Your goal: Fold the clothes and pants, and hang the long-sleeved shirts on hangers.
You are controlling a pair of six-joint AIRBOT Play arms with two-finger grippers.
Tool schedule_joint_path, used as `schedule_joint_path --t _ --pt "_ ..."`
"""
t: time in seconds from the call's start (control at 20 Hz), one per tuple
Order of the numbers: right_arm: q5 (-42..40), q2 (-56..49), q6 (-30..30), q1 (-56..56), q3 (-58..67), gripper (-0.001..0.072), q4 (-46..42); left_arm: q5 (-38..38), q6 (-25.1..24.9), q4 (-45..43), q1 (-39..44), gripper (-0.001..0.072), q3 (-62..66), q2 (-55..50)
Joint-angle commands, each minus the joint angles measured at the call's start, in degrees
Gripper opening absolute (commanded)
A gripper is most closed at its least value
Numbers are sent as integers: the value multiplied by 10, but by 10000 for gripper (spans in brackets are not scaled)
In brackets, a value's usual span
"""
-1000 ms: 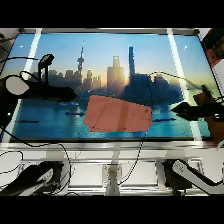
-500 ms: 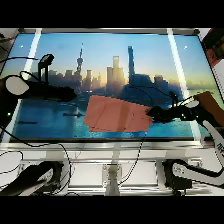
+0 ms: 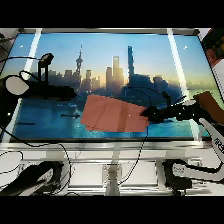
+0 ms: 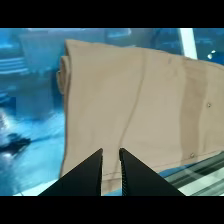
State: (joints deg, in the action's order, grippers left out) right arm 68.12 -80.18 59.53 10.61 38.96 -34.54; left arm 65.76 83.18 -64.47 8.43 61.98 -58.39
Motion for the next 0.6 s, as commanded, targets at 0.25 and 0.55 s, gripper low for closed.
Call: schedule_joint_path --t 0.25,0.55 --pt "-72 -1 7 -54 1 576 3 -4 0 0 0 127 0 -1" --pt "-163 -6 90 -110 1 576 -45 -4 0 2 2 127 0 -16"
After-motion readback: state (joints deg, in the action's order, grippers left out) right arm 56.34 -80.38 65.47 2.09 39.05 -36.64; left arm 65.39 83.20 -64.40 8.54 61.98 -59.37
